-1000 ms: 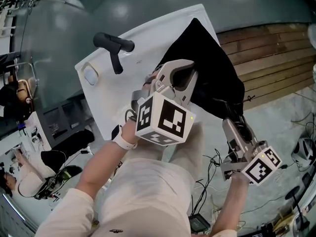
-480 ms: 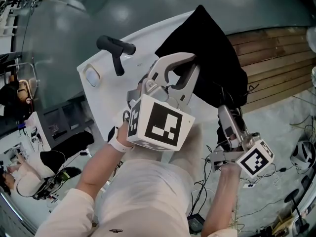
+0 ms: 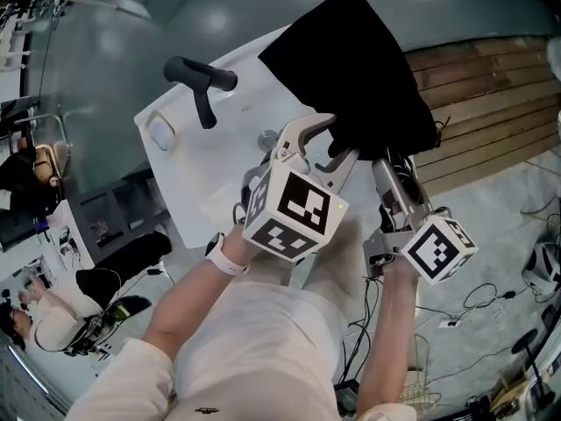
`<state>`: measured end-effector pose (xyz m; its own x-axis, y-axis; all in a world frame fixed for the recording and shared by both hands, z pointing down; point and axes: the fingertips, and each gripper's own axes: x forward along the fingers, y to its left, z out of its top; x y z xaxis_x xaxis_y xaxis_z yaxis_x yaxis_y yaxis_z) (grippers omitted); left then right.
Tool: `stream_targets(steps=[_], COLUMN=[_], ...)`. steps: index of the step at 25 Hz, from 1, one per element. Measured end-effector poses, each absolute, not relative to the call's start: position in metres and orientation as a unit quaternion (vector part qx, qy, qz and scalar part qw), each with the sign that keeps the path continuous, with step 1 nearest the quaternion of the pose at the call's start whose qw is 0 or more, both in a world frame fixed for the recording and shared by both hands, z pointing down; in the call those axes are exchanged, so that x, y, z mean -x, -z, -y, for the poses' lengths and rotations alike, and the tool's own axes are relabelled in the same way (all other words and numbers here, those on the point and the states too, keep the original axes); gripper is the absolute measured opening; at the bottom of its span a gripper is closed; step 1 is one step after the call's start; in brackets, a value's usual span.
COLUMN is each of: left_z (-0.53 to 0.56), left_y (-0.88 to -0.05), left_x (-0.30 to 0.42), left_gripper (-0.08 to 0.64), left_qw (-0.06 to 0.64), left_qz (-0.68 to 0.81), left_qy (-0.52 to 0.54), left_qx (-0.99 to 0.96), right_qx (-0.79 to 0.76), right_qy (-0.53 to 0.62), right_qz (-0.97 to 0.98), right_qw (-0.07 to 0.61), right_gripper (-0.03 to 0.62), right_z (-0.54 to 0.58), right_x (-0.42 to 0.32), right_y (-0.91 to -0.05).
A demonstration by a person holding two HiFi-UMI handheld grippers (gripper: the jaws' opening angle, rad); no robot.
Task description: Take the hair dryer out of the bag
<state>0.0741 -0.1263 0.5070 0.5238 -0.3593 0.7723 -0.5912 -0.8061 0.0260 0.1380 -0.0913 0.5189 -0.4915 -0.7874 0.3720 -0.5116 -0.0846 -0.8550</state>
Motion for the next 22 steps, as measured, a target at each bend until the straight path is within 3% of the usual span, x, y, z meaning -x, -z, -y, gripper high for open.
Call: stream_targets(steps=[2,5,8,14,22], left_z=[0.122,0.121,0.122,0.123,0.126], left_y=[-0.512,-0.515,-0.514,-0.515,-0.519], left_x=[-0.072,-0.068,-0.062,-0.053,-0.042], left_gripper=[0.089,0.055,0.043,0.043,0.044], left_qw=[0.141,0.138,0.148,0.133,0.128], left_qz=[0.285,0.301,0.315,0.318,0.300], left_qy=[-0.406,-0.408,-0.403,-0.413,-0.432], left_qx=[-0.857,-0.851,-0.846,-0.843,-0.841], right_qx=[0.496,0.510,0.530,0.516,0.452], right_qy=[0.536,0.507,0.489,0.514,0.532], right_qz=[-0.677,-0.693,-0.692,-0.683,-0.715], right_qw=[0.095,0.050,0.024,0.050,0.030], right_gripper=[0.173,0.173,0.173,0.173,0.173], right_z=[0.086,0.074,0.059,0.030,-0.002], right_x=[-0.135,-0.134,-0.140,-0.150,-0.150], right_y=[-0.515,-0.508,-0.503,-0.489,-0.484])
